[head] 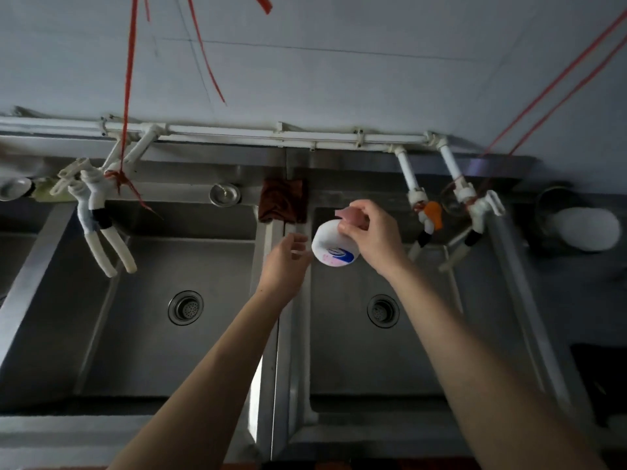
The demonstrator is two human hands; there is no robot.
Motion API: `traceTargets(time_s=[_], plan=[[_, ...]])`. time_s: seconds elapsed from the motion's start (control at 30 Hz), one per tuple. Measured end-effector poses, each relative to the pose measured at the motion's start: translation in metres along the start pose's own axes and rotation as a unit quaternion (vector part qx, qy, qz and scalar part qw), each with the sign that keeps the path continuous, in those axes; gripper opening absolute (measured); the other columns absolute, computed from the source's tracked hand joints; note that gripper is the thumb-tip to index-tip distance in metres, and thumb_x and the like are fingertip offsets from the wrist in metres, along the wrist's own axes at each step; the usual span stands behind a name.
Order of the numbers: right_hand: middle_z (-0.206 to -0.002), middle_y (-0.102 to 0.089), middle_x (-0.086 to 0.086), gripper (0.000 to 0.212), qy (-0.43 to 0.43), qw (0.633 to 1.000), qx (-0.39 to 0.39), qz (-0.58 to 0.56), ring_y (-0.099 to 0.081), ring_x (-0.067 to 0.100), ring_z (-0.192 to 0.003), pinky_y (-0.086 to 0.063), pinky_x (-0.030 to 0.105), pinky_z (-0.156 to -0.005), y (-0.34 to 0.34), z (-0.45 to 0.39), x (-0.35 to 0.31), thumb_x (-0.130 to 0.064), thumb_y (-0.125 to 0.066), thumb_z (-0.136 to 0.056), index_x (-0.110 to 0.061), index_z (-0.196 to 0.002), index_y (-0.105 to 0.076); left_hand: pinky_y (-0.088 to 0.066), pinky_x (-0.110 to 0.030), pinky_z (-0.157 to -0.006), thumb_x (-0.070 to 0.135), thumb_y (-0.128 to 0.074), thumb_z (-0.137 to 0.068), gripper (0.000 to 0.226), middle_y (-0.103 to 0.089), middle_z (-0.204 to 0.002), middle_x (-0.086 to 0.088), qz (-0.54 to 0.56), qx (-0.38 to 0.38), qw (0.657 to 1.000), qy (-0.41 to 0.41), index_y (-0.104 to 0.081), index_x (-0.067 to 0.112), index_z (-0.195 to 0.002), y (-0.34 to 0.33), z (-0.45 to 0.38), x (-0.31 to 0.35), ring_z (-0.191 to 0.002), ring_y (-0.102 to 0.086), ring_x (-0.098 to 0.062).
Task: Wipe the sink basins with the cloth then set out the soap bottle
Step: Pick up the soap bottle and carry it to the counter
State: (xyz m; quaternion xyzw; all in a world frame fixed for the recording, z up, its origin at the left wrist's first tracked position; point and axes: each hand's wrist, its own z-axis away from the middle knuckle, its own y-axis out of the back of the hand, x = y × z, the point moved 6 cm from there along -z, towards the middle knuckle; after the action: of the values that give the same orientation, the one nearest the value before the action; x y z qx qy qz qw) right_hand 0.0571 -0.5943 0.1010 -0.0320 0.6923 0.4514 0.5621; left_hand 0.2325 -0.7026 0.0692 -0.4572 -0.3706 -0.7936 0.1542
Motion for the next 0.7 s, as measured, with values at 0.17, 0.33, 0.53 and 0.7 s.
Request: traceTargets(time_s=[0.17, 0.33, 0.53, 0.7], plan=[[-0.108, -0.071, -0.018, 0.033, -0.022, 0.997, 0.027, -0.072, -0.064, -0.009, -0.102, -0.053, 0.013, -0.085, 0.069, 0.084, 0.000, -0.017, -0.079, -0.091, -0.019, -0.120, -0.065, -0.051, -0.026, -0.086, 0.028, -0.073, -0.088, 0.045, -0.064, -0.119, 0.009, -0.013, -0.057, 0.997, -0.058, -0.058, 0.026, -0.131, -0.048, 0.047, 0.023, -0.106, -0.061, -0.008], [-0.106, -0.074, -0.015, 0.031, -0.033, 0.987, 0.069, -0.141, -0.067, -0.011, -0.094, -0.050, 0.009, -0.079, 0.148, 0.166, 0.025, -0.005, -0.076, -0.092, -0.011, -0.120, -0.064, -0.045, -0.032, -0.101, 0.035, -0.077, -0.082, 0.060, -0.057, -0.130, 0.017, -0.043, -0.127, 0.982, -0.135, -0.050, 0.042, -0.135, -0.118, 0.112, 0.048, -0.117, -0.054, -0.003], [-0.114, -0.077, -0.011, 0.031, -0.049, 0.977, 0.100, -0.183, -0.075, 0.012, -0.101, -0.060, 0.042, -0.095, 0.255, 0.271, 0.080, -0.009, -0.075, -0.094, -0.023, -0.119, -0.063, -0.048, -0.019, -0.084, 0.025, -0.077, -0.084, 0.053, -0.062, -0.122, 0.016, 0.019, -0.190, 0.965, -0.181, -0.053, 0.043, -0.127, -0.219, 0.214, 0.094, -0.105, -0.060, 0.005], [-0.119, -0.075, -0.015, 0.038, -0.064, 0.973, 0.134, -0.174, -0.074, 0.008, -0.105, -0.059, 0.048, -0.098, 0.339, 0.355, 0.140, -0.018, -0.074, -0.097, -0.016, -0.132, -0.060, -0.053, -0.038, -0.096, 0.040, -0.081, -0.078, 0.054, -0.061, -0.121, 0.019, 0.012, -0.234, 0.942, -0.239, -0.055, 0.048, -0.124, -0.313, 0.296, 0.134, -0.111, -0.061, -0.006]])
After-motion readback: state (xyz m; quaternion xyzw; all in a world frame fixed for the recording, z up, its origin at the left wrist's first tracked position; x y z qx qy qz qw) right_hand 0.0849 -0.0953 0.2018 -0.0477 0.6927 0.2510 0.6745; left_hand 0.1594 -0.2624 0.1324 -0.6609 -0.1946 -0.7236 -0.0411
